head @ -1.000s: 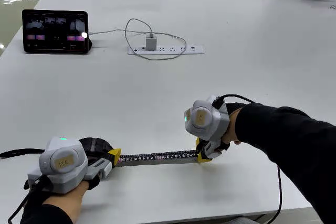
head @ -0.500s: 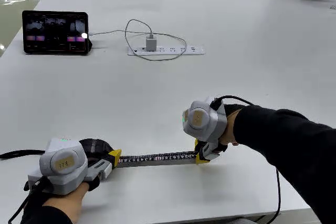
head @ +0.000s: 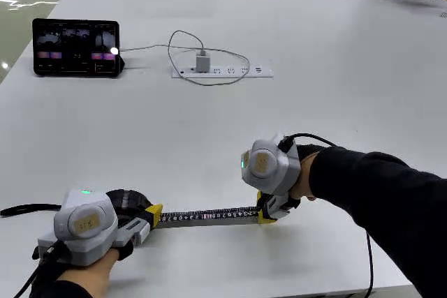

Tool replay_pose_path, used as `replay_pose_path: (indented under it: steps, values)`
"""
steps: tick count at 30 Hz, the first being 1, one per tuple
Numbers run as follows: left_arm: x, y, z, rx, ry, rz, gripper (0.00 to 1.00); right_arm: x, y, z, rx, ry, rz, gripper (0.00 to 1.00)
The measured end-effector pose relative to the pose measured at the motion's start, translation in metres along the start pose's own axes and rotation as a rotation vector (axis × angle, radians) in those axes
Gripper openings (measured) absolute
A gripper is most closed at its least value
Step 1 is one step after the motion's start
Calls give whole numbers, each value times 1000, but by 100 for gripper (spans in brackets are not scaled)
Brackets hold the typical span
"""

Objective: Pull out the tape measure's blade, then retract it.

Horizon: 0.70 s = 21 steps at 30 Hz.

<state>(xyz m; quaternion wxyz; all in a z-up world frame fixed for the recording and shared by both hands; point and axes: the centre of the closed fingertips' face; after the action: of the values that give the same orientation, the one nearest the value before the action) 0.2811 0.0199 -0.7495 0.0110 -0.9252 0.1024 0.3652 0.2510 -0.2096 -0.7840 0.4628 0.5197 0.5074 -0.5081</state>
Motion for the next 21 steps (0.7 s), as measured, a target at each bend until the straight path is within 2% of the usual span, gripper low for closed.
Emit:
replay_pose_path:
  steps: [6, 21]
  values:
    - [0, 0, 0, 1, 0, 0, 64, 0, 0, -1, -6, -9, 0, 10]
    - [0, 0, 0, 2, -1, 0, 64, 0, 0, -6, 6, 6, 0, 10]
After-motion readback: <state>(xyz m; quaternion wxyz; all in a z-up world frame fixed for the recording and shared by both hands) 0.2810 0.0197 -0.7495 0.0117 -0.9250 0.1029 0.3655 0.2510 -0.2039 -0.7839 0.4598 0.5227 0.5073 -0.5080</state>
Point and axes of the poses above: the centre of the closed fingertips' face, and the gripper's own axes: x roughly forward along the fingers, y roughly to its right, z roughly out of its underside, and after that the axes turned 11 degrees about -y, right-handed
